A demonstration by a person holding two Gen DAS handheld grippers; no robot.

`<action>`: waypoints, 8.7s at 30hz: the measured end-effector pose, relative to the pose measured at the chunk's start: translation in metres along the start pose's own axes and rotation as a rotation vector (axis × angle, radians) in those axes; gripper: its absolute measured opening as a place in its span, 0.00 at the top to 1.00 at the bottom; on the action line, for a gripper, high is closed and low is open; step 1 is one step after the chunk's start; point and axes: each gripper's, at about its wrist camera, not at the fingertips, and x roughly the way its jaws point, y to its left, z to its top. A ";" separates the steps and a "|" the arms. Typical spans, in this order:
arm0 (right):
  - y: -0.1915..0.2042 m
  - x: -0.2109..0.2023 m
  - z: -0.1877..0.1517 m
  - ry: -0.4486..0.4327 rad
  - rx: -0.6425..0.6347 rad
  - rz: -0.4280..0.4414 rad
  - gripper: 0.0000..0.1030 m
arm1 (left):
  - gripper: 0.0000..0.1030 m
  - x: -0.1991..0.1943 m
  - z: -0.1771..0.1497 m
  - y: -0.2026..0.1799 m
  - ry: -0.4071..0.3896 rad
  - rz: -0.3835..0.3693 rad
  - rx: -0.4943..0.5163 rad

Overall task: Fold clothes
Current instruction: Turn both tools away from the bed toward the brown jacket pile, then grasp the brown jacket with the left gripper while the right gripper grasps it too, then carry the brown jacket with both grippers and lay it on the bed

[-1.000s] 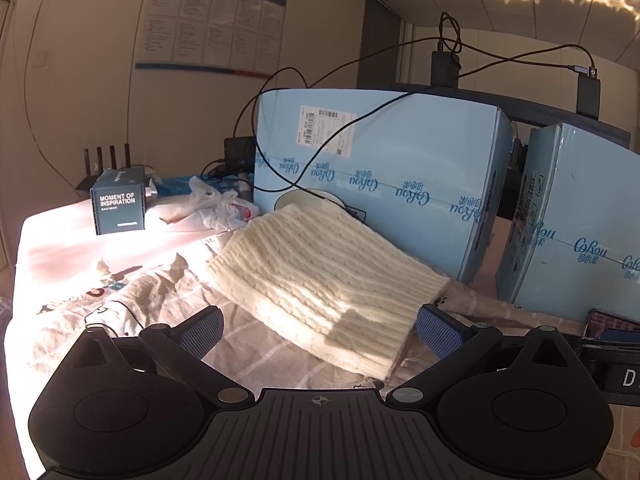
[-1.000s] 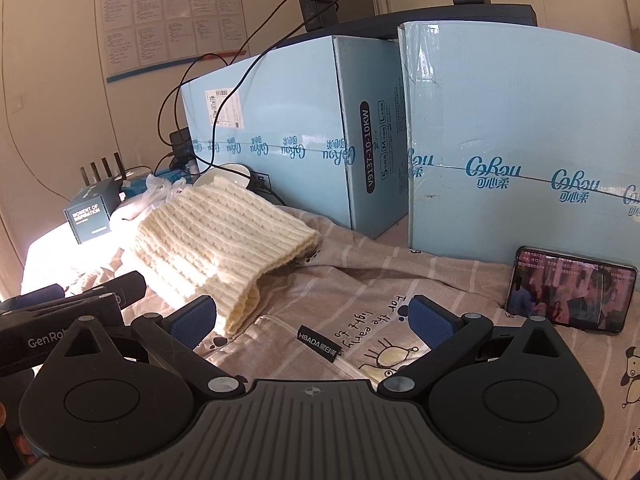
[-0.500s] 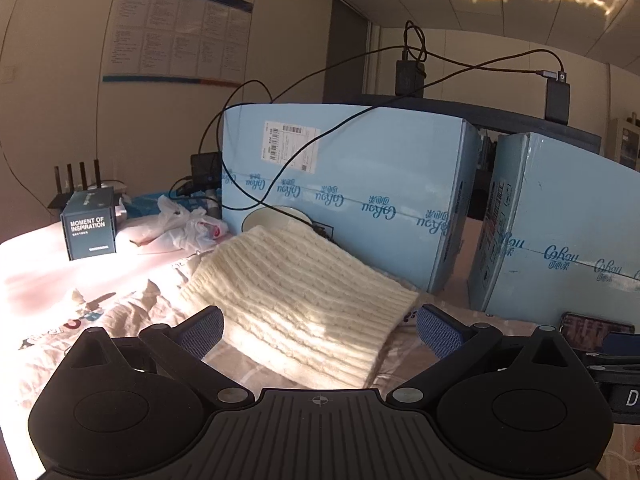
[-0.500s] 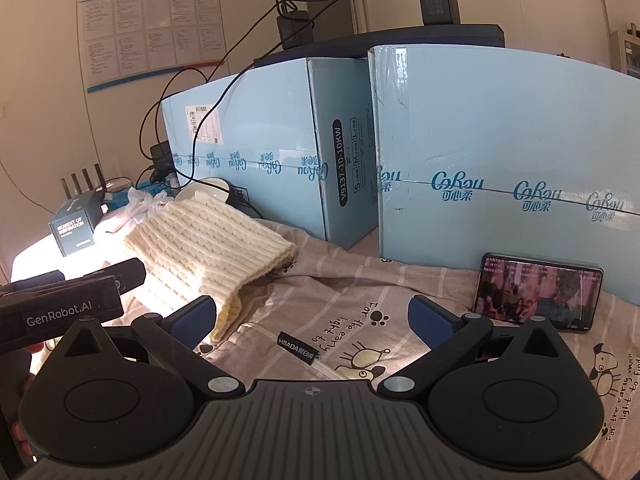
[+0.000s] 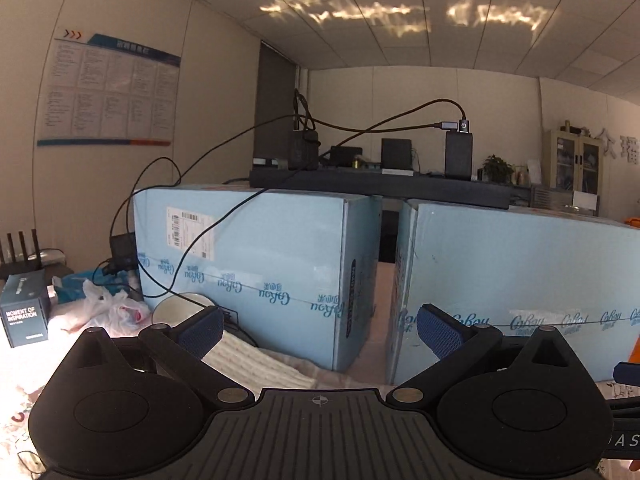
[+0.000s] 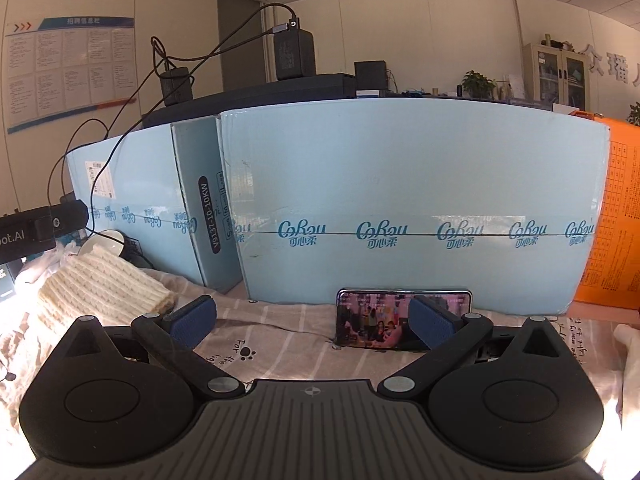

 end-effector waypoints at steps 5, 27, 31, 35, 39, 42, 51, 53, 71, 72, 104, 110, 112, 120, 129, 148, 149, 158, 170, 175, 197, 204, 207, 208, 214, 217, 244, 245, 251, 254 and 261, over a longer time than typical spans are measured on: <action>-0.022 -0.002 0.005 -0.028 0.059 -0.041 0.00 | 0.00 0.011 0.004 -0.011 -0.006 -0.036 -0.028; -0.049 -0.007 0.008 -0.106 0.103 -0.150 0.00 | 0.00 0.039 -0.013 -0.015 -0.048 -0.149 -0.017; -0.054 -0.006 0.008 -0.104 0.108 -0.156 0.00 | 0.00 0.037 -0.012 -0.014 -0.087 -0.142 -0.041; -0.057 -0.007 0.009 -0.107 0.109 -0.164 0.00 | 0.00 0.040 -0.012 -0.017 -0.083 -0.132 -0.030; -0.063 -0.010 0.009 -0.124 0.122 -0.159 0.00 | 0.00 0.042 -0.014 -0.021 -0.080 -0.127 -0.013; -0.070 -0.013 0.011 -0.133 0.141 -0.171 0.00 | 0.00 0.042 -0.015 -0.025 -0.079 -0.123 0.001; -0.079 -0.021 0.010 -0.160 0.169 -0.168 0.00 | 0.00 0.038 -0.016 -0.029 -0.095 -0.123 0.031; -0.079 -0.020 0.010 -0.157 0.168 -0.168 0.00 | 0.00 0.038 -0.017 -0.029 -0.097 -0.121 0.033; -0.078 -0.017 0.009 -0.165 0.157 -0.182 0.00 | 0.00 0.037 -0.016 -0.026 -0.097 -0.117 0.028; -0.078 -0.018 0.009 -0.169 0.157 -0.183 0.00 | 0.00 0.037 -0.016 -0.025 -0.098 -0.118 0.027; -0.090 -0.085 0.005 -0.448 0.228 -0.354 0.00 | 0.00 0.035 -0.014 -0.016 -0.104 -0.178 -0.037; -0.112 -0.115 -0.002 -0.418 0.278 -0.419 0.00 | 0.00 0.034 -0.017 -0.019 -0.077 -0.156 -0.005; -0.122 -0.126 -0.008 -0.413 0.290 -0.430 0.00 | 0.00 0.033 -0.018 -0.020 -0.068 -0.149 0.006; -0.181 -0.164 -0.036 -0.337 0.417 -0.510 0.00 | 0.00 0.018 -0.037 -0.066 -0.012 -0.311 0.148; -0.242 -0.205 -0.078 -0.344 0.454 -0.549 0.00 | 0.00 0.011 -0.098 -0.137 0.106 -0.666 0.124; -0.420 -0.231 -0.157 -0.428 0.884 -0.466 0.00 | 0.00 0.049 -0.158 -0.344 0.696 -1.331 -0.561; -0.427 -0.232 -0.163 -0.430 0.917 -0.452 0.00 | 0.00 0.051 -0.163 -0.349 0.705 -1.318 -0.587; -0.448 -0.232 -0.184 -0.416 1.041 -0.377 0.00 | 0.00 0.071 -0.179 -0.375 0.728 -1.383 -0.704; -0.440 -0.236 -0.196 -0.616 1.063 -0.179 0.00 | 0.07 0.073 -0.180 -0.370 0.660 -1.489 -0.715; -0.441 -0.234 -0.202 -0.692 1.103 -0.146 0.02 | 0.33 0.090 -0.194 -0.373 0.718 -1.414 -0.758; -0.433 -0.188 -0.156 -0.501 0.935 -0.347 0.25 | 0.60 0.108 -0.201 -0.385 0.690 -1.255 -0.773; -0.397 -0.177 -0.149 -0.527 0.669 -0.543 0.68 | 0.75 0.101 -0.193 -0.380 0.629 -1.288 -0.719; -0.382 -0.186 -0.148 -0.605 0.589 -0.488 0.72 | 0.75 0.096 -0.188 -0.375 0.593 -1.316 -0.709; -0.378 -0.190 -0.148 -0.632 0.573 -0.461 0.73 | 0.76 0.094 -0.187 -0.373 0.581 -1.325 -0.705; -0.364 -0.217 -0.151 -0.787 0.571 -0.233 0.74 | 0.76 0.084 -0.176 -0.361 0.508 -1.379 -0.683; -0.364 -0.224 -0.155 -0.823 0.588 -0.123 0.74 | 0.76 0.073 -0.167 -0.348 0.463 -1.401 -0.674; -0.166 -0.174 -0.097 -0.528 0.498 0.496 0.74 | 0.77 -0.034 -0.121 -0.021 0.105 -0.855 -0.311; -0.154 -0.168 -0.095 -0.510 0.504 0.512 0.74 | 0.77 -0.037 -0.120 -0.008 0.094 -0.825 -0.301; -0.082 -0.132 -0.085 -0.411 0.518 0.581 0.74 | 0.77 -0.061 -0.108 0.066 0.028 -0.642 -0.218; -0.049 -0.115 -0.082 -0.358 0.519 0.600 0.74 | 0.78 -0.067 -0.097 0.087 0.013 -0.583 -0.128; -0.016 -0.098 -0.096 -0.205 0.453 0.496 0.75 | 0.80 -0.058 -0.113 0.093 0.121 -0.575 0.027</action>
